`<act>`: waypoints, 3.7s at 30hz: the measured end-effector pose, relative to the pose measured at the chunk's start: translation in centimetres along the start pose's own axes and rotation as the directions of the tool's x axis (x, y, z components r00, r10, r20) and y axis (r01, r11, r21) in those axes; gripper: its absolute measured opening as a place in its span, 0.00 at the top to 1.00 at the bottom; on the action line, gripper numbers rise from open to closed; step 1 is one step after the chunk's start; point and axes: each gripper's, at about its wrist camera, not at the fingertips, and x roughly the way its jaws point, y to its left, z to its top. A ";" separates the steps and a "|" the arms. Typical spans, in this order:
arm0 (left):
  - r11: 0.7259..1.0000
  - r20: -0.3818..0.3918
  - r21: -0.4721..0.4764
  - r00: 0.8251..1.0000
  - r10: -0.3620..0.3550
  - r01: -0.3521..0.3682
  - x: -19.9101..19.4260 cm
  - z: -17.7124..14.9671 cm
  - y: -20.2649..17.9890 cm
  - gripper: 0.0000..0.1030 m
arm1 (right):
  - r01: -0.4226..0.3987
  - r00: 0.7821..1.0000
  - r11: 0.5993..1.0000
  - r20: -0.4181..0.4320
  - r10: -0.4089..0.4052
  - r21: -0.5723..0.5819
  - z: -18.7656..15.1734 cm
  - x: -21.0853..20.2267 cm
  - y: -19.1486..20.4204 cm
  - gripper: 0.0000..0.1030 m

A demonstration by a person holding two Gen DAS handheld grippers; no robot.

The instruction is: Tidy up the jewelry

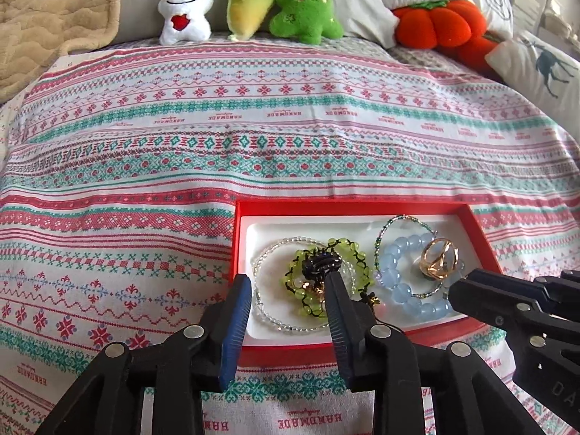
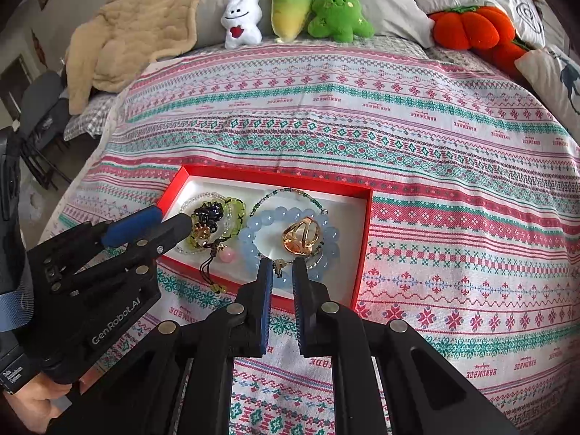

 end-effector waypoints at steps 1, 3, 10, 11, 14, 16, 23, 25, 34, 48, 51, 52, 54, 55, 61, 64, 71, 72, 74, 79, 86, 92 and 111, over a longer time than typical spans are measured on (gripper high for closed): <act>1.000 -0.001 -0.004 1.000 -0.003 0.003 -0.2 -0.1 0.2 0.62 | 0.000 1.000 1.000 -0.001 0.000 0.001 0.1 0.2 0.1 0.89; 1.000 -0.004 -0.012 1.000 0.019 -0.019 -0.7 -0.2 0.5 0.58 | 0.000 1.000 1.000 0.001 0.000 -0.001 0.4 0.4 0.2 0.89; 0.999 -0.018 -0.036 1.000 0.016 -0.016 -1.8 -0.7 1.8 0.57 | -0.002 1.000 1.000 0.028 0.003 -0.018 1.8 1.4 0.7 0.89; 0.999 -0.020 -0.034 1.000 0.022 -0.023 -1.8 -0.8 1.9 0.57 | -0.005 1.000 1.000 0.031 0.006 -0.019 1.9 1.6 0.8 0.89; 0.999 -0.027 -0.026 0.999 0.035 -0.036 -1.8 -1.0 2.2 0.57 | -0.001 0.999 1.000 0.032 0.002 -0.022 2.4 2.1 1.0 0.89; 0.999 -0.031 -0.026 0.999 0.039 -0.040 -1.8 -1.2 2.4 0.56 | 0.001 0.999 1.000 0.032 0.000 -0.028 2.5 2.4 1.2 0.89; 0.999 -0.021 -0.027 0.999 0.034 -0.035 -2.3 -1.1 2.6 0.46 | -0.008 0.999 1.000 0.040 0.009 -0.026 2.8 2.5 1.6 0.88; 0.999 -0.018 -0.025 0.999 0.038 -0.039 -2.4 -1.1 2.6 0.43 | -0.011 0.999 1.000 0.042 0.012 -0.023 2.9 2.3 1.6 0.88; 0.997 -0.028 -0.013 0.996 0.082 -0.082 -2.6 -1.3 2.5 0.19 | -0.027 0.997 0.999 0.075 0.029 -0.022 2.3 0.1 1.3 0.52; 0.987 -0.076 -0.039 0.986 0.150 -0.154 -3.6 -3.0 2.6 0.00 | 0.019 0.999 1.000 0.029 -0.019 -0.002 -1.6 -3.3 -0.4 0.20; 0.987 -0.092 -0.020 0.984 0.155 -0.157 -3.8 -3.7 2.3 0.00 | 0.059 0.998 0.997 0.029 -0.058 -0.042 -2.9 -3.7 0.0 0.13; 0.988 -0.097 -0.020 0.983 0.153 -0.155 -3.8 -3.9 2.3 0.00 | 0.073 0.997 0.996 0.031 -0.072 -0.052 -3.4 -3.8 0.2 0.09; 0.987 -0.114 -0.017 0.981 0.155 -0.158 -3.9 -4.4 2.3 0.00 | 0.104 0.994 0.993 0.029 -0.103 -0.062 -4.2 -3.8 0.4 0.01; 0.986 -0.123 -0.015 0.979 0.162 -0.165 -3.9 -4.7 2.3 0.00 | 0.129 0.992 0.990 0.020 -0.128 -0.062 -4.5 -3.7 0.4 0.00; 0.985 -0.174 -0.013 0.970 0.168 -0.172 -3.8 -6.2 2.3 0.00 | 0.169 0.984 0.986 -0.047 -0.169 -0.009 -6.5 -3.1 -0.2 0.00; 0.986 -0.177 0.005 0.970 0.166 -0.168 -3.8 -6.5 1.8 0.00 | 0.180 0.982 0.984 -0.050 -0.180 -0.017 -7.2 -3.2 0.4 0.00; 0.986 -0.174 0.021 0.971 0.166 -0.165 -3.9 -6.8 1.3 0.00 | 0.171 0.984 0.985 -0.055 -0.170 0.021 -7.9 -3.6 1.1 0.00; 0.986 -0.175 0.022 0.970 0.166 -0.165 -3.8 -6.8 1.3 0.00 | 0.171 0.984 0.985 -0.056 -0.170 0.027 -7.9 -3.6 1.1 0.00; 0.986 -0.176 0.023 0.970 0.167 -0.165 -3.8 -6.9 1.3 0.00 | 0.179 0.983 0.983 -0.057 -0.176 0.033 -7.9 -3.5 1.0 0.00; 0.986 -0.176 0.023 0.970 0.168 -0.167 -3.8 -6.9 1.4 0.00 | 0.184 0.982 0.982 -0.063 -0.181 0.051 -7.8 -3.3 0.5 0.00; 0.986 -0.183 0.032 0.969 0.168 -0.165 -3.6 -7.2 1.4 0.00 | 0.181 0.981 0.982 -0.084 -0.176 0.050 -8.1 -2.8 0.6 0.00; 0.985 -0.180 0.035 0.968 0.173 -0.169 -3.7 -7.2 1.3 0.00 | 0.186 0.980 0.982 -0.078 -0.182 0.040 -8.2 -2.8 1.0 0.00; 0.985 -0.182 0.036 0.968 0.172 -0.168 -3.6 -7.2 1.3 0.00 | 0.190 0.980 0.981 -0.076 -0.186 0.048 -8.2 -2.6 0.7 0.00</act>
